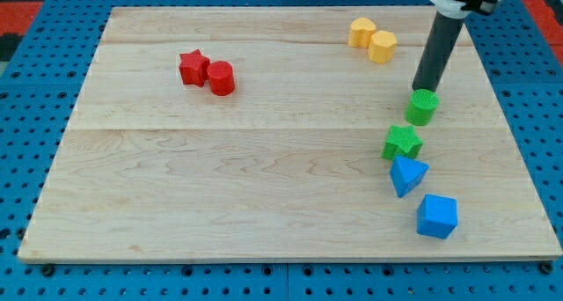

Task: Slide the green star left to the green circle

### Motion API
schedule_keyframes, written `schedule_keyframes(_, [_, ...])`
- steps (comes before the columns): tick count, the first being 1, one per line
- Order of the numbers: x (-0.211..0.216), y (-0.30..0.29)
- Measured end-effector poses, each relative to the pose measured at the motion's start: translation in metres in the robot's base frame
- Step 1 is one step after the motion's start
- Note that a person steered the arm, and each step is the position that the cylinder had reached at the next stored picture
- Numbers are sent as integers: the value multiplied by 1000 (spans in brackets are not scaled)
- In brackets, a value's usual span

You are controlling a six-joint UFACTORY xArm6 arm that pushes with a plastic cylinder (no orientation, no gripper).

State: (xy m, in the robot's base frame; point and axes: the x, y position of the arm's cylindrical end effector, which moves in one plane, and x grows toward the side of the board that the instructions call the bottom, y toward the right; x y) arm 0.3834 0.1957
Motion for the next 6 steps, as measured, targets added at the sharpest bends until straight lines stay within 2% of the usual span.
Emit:
schedule_keyframes(1, [45, 55])
schedule_keyframes(2, [73, 48])
schedule_keyframes(3, [123, 39])
schedule_keyframes(4, [134, -15])
schedule_keyframes(5, [118, -73])
schedule_keyframes(6, [107, -81])
